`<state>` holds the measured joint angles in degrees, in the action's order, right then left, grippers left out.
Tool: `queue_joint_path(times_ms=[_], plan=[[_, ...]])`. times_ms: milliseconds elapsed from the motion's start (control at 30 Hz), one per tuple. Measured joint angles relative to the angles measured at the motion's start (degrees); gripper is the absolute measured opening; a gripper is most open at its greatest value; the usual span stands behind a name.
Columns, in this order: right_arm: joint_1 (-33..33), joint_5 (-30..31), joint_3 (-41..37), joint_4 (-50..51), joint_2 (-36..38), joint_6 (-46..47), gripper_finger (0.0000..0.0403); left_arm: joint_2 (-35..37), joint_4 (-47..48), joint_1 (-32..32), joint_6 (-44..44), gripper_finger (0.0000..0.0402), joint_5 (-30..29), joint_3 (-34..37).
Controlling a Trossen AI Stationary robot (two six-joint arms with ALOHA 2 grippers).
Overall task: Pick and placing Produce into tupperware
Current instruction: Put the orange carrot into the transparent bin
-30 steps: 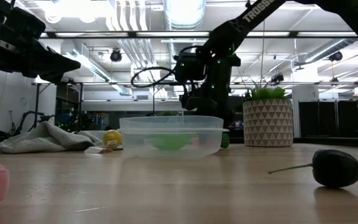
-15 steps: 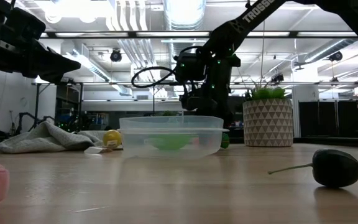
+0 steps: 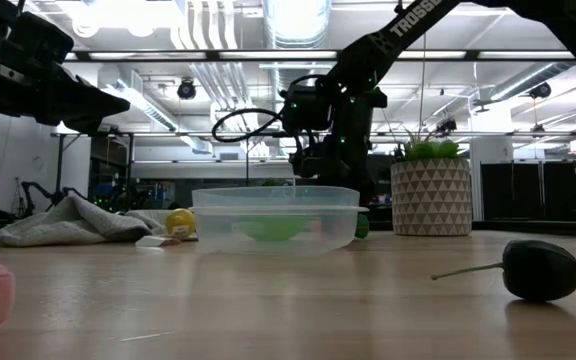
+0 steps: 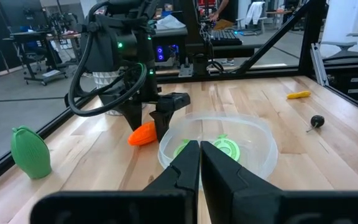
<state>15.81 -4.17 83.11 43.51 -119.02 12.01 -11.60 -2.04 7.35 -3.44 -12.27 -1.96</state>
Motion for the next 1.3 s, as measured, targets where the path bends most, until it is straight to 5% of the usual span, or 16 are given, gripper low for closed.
queue_joint_path(times_ms=[400,1300], plan=[[0.0,-0.1,0.0,0.0,0.0,-1.2,0.0163,0.0,0.0,0.0,0.0,0.0,0.0,0.0],[-0.5,-0.7,-0.1,3.0,3.9,-2.1,0.0162,0.0,0.0,0.0,0.0,0.0,0.0,0.0]])
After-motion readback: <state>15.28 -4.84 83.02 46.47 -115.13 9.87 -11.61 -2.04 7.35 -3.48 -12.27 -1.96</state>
